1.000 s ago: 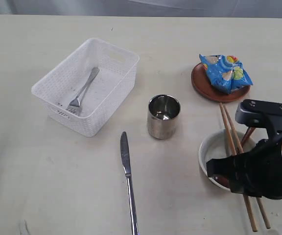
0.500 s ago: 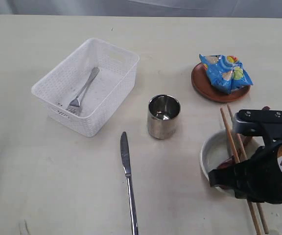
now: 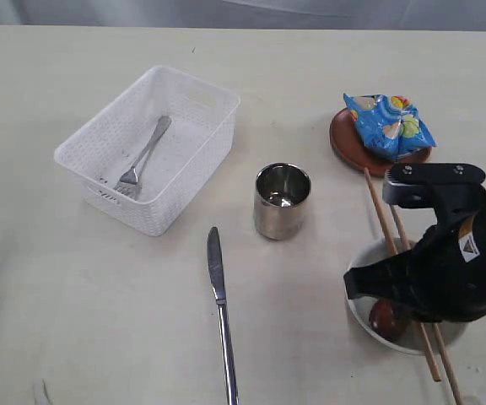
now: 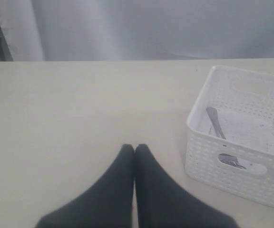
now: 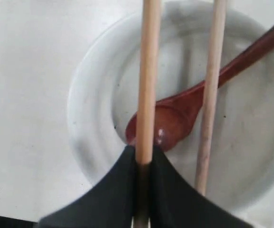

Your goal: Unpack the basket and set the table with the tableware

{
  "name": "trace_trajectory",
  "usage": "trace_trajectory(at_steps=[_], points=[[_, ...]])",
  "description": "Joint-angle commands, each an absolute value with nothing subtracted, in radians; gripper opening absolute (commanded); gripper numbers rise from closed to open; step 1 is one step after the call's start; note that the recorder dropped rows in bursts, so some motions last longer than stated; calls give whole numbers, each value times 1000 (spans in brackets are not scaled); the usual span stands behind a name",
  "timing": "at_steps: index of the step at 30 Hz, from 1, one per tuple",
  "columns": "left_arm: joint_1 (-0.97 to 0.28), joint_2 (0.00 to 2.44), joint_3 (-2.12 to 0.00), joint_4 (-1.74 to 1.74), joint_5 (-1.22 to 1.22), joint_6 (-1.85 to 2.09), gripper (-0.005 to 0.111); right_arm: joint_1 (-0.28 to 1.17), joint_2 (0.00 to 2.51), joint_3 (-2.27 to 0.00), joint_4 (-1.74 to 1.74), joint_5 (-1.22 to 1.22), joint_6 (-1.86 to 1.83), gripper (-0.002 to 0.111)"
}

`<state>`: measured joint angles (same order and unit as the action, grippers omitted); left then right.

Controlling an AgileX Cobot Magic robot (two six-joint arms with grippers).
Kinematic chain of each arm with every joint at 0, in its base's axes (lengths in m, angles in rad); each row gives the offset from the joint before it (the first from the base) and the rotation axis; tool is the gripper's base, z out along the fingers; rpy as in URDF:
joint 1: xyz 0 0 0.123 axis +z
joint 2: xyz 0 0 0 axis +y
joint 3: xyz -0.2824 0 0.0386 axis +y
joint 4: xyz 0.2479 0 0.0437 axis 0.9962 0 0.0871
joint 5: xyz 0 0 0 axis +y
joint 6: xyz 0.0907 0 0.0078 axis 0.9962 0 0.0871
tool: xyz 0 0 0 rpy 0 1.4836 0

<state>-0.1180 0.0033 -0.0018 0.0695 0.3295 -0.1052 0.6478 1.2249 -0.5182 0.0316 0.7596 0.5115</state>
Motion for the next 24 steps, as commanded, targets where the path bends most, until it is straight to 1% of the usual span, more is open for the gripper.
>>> trace_trajectory(at_steps=[1,7,9,11,12,13,19,24], points=[[-125,0,0,74,325,-104,0,641,1226,-526,25,839,490,0],[-125,0,0,74,325,-104,0,641,1226,-526,77,844,452,0],[-125,0,0,74,325,-104,0,641,1226,-526,79,840,450,3],[-125,0,0,74,325,-104,0,641,1226,-526,79,829,450,21],[-125,0,0,74,325,-104,0,641,1226,-526,79,829,450,34],[-125,0,0,74,325,-104,0,641,1226,-526,79,829,450,38],[-125,0,0,74,325,-104,0,641,1226,-543,77,842,448,34],[-125,0,0,74,325,-104,0,641,1223,-622,65,926,419,35]])
